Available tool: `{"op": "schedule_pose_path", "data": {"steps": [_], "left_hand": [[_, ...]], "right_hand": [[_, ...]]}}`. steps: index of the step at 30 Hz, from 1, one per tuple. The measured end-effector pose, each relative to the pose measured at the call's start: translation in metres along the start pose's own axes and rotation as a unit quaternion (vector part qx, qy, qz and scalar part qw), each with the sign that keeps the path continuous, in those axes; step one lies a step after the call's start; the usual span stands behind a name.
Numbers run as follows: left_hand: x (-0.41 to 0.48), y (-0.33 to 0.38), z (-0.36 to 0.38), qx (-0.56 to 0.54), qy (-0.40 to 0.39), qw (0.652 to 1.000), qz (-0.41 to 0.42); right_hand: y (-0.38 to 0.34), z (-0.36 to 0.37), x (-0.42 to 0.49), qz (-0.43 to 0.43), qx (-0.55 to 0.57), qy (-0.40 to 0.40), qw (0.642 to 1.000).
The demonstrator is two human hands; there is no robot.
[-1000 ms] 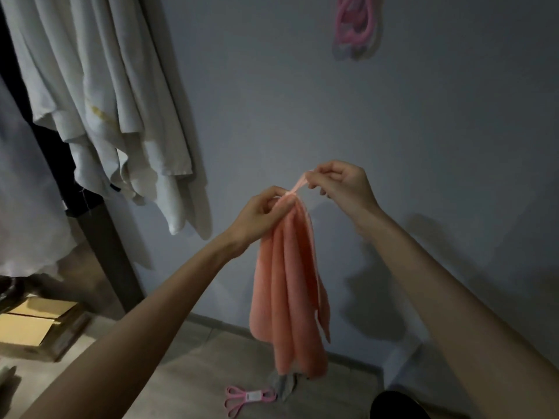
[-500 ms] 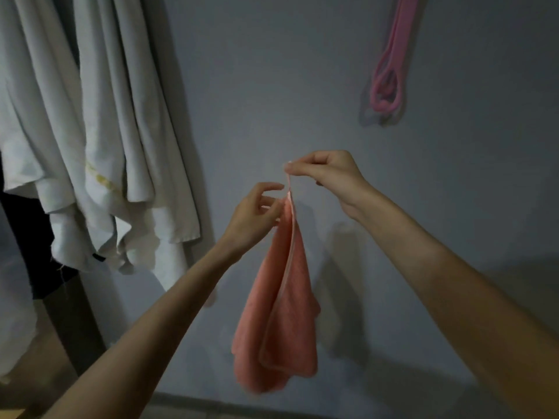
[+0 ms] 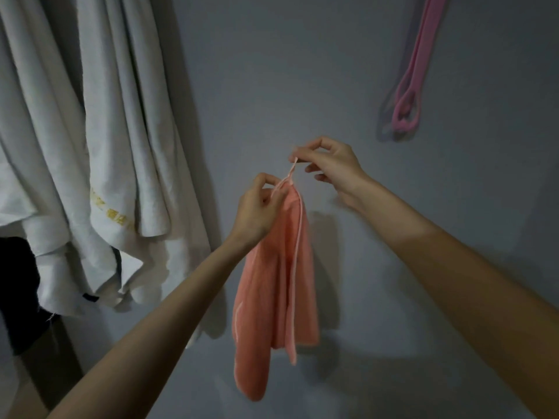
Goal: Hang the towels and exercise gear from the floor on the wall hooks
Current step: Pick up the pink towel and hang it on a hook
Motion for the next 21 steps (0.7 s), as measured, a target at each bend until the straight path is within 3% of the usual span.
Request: {"op": "schedule_pose_path", "data": {"steps": [6,10,17,21], "left_hand": [[0.024,0.018,-0.023,-0.031,-0.009,0.998,0.053],[0.043,0.04,-0.032,-0.04,-0.038,0.994,0.091],[0.084,0.06,-0.049,-0.055,0.018,0.992,0.109],[0.108,0.056,-0.051,-0.113,0.025,0.991,0.073]], "right_hand": [[-0.001,0.005,0.028,0.03,0.136,-0.057,0.989],[-0.016,0.002,0.05,0.008,0.224,-0.077,0.971],[-0.052,-0.021,0.081,-0.074,0.091,-0.02,0.993],[-0.068,-0.026,0.098,-0.101,0.028,-0.047,0.993]]}}
Point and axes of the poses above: each hand's wrist, its own x-axis towards the middle knuckle, its own z-axis out of the palm, y = z × x, the point moved 7 cm from there along x, towards the middle knuckle, and after that the axes turned 12 degrees about -y, right-handed, at the moved point
